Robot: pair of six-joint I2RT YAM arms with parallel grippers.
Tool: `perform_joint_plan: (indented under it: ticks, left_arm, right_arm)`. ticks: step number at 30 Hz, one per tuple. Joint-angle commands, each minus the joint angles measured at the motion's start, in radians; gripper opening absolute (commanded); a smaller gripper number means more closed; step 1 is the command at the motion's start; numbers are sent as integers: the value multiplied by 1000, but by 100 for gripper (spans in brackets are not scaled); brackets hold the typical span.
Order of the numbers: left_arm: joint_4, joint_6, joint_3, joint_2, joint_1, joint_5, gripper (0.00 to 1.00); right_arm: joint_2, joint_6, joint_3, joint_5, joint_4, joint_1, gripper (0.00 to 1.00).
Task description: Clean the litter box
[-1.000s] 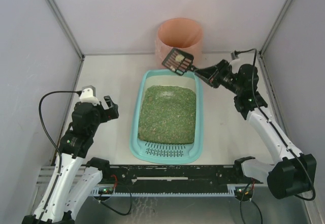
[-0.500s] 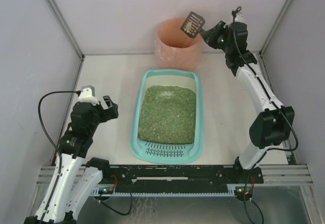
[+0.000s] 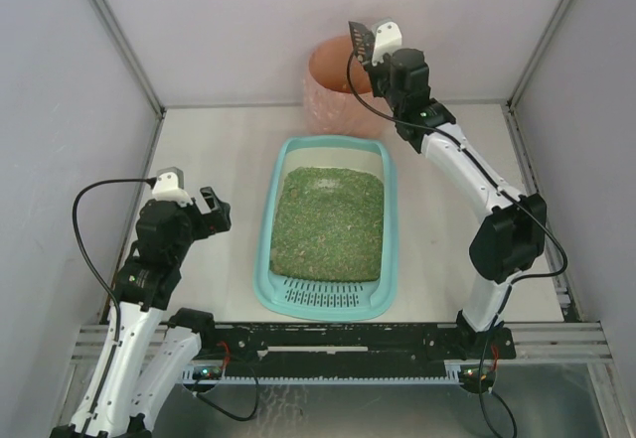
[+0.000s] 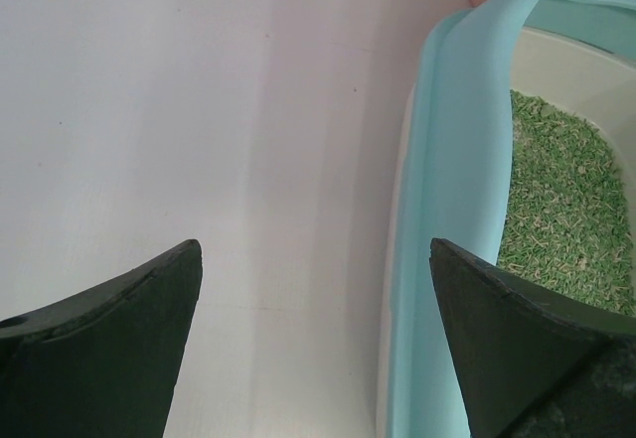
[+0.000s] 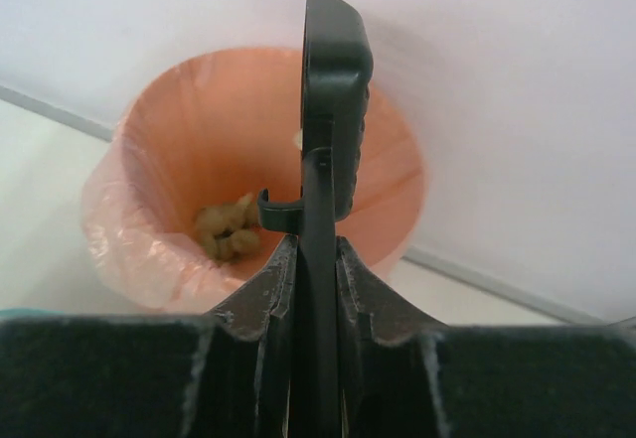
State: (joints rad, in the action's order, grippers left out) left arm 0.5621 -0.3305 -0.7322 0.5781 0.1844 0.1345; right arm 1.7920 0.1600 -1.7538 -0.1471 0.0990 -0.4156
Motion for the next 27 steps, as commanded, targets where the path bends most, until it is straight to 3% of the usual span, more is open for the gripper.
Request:
perform_joint_plan:
  ticks: [1, 8, 14, 17, 21, 27]
  left_arm:
    - [-40, -10, 14, -3, -15, -27, 100]
    - [-42, -10, 16, -3, -18, -32, 100]
    - [-43, -10, 18, 1, -21, -36, 100]
    - [-47, -8, 16, 8, -25, -45, 100]
    - [-53, -9, 19, 17, -30, -67, 100]
    - [-60, -10, 19, 34, -33, -97, 99]
  right_arm:
    - [-33, 224, -24, -74, -134, -1, 0]
    - [-30, 365, -1, -56, -164, -9, 0]
    - [-107, 317, 54, -70, -170, -47, 0]
    - [-217, 182, 151, -84, -157, -77, 0]
    - [-393, -86, 361, 40, -179, -90, 0]
    - [-551, -383, 450, 180, -22, -99, 0]
